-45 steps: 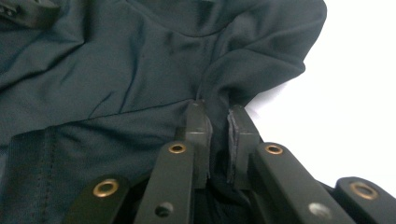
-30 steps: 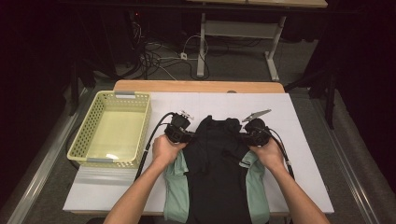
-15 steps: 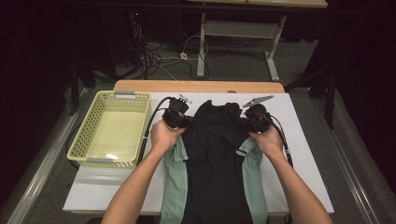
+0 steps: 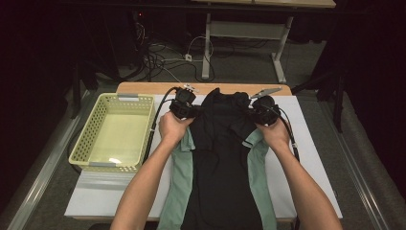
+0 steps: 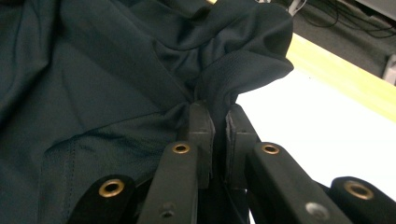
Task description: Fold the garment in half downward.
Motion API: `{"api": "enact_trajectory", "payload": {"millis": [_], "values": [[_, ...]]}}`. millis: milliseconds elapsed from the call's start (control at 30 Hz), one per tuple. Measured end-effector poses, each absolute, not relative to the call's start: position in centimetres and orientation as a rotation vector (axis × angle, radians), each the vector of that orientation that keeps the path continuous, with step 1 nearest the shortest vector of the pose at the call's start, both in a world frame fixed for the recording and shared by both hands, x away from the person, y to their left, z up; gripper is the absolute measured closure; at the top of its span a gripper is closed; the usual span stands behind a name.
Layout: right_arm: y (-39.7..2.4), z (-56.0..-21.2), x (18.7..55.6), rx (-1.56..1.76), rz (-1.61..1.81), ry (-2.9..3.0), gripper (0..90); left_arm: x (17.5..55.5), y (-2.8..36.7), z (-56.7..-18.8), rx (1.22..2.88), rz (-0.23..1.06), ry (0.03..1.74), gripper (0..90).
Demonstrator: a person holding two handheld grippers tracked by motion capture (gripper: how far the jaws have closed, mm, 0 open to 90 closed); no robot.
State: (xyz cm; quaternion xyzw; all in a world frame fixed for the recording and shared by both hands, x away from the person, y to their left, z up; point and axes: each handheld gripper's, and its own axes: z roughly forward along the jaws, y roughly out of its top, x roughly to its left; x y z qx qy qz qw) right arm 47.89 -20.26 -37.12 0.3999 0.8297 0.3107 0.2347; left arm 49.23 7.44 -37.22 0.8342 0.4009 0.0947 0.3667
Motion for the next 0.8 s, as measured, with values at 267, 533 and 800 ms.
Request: {"api": "enact_trajectory", "payload": {"millis": [267,533,800], "values": [[-20.5,-38.4,46.4,1.082,0.849,2.287,84.4,47.9,7.1,-38.7,2.171,0.220,1.007,80.1],[-20.3,-38.3,43.8,1.035,0.900,2.267,84.4,45.6,7.6,-37.9,2.143,0.207,0.965,80.1],[-19.8,-38.3,41.4,0.970,0.921,2.301,84.2,43.7,7.9,-38.0,2.133,0.171,0.895,80.1]]}}
